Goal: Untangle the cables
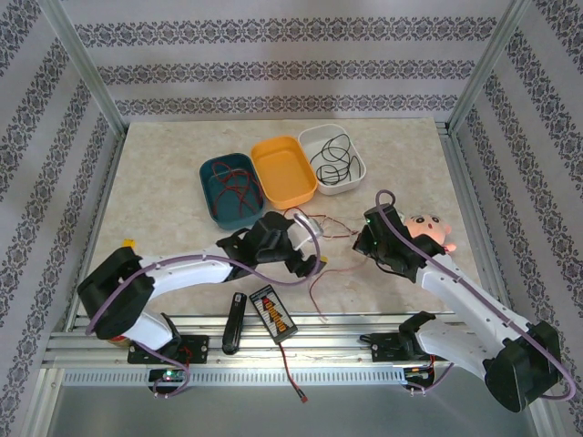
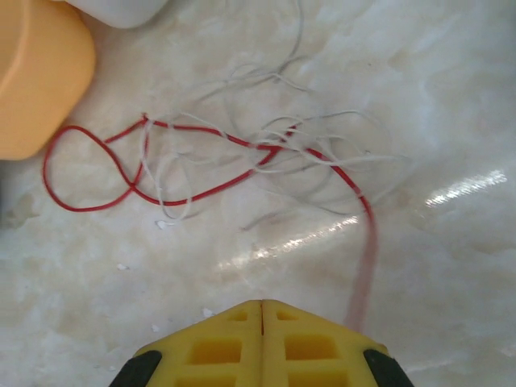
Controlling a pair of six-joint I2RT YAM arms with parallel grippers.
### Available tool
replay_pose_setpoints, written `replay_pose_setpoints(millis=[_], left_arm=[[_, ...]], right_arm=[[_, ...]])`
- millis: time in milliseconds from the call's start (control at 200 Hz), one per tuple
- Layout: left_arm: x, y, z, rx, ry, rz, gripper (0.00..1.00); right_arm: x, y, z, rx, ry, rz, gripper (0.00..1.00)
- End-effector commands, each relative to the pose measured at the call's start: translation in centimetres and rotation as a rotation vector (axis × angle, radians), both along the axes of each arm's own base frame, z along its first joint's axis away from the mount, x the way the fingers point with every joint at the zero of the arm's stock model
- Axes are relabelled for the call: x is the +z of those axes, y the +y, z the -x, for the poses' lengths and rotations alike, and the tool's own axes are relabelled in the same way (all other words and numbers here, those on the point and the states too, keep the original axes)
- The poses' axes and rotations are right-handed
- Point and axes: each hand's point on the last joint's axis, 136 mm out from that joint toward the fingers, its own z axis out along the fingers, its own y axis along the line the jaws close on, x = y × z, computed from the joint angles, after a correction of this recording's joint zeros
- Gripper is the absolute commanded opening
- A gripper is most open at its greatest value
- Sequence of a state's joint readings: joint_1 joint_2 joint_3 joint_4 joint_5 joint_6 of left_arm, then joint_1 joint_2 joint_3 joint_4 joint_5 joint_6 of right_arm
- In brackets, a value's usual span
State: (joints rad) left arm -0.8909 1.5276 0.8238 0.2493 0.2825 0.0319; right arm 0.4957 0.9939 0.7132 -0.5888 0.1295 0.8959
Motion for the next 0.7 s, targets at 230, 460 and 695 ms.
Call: replay_pose_setpoints(millis=[230, 460, 695], left_arm=[[-1.0, -6.9, 0.5, -0.174, -0.150, 0.008, 0.75], [-5.6, -9.4, 1.1, -0.213, -0.078, -0.149, 0.61], [-9.9, -10.3, 1.1, -0.217, 0.052, -0.373, 0.53]], right_arm=[[3.9, 0.5, -0.7, -0.001, -0.092, -0.044, 0.04], [3.5, -6.8, 0.3, -0.164, -0.052, 0.050, 0.34], [3.7, -9.9, 0.6, -0.230, -0.052, 0.066, 0.47]])
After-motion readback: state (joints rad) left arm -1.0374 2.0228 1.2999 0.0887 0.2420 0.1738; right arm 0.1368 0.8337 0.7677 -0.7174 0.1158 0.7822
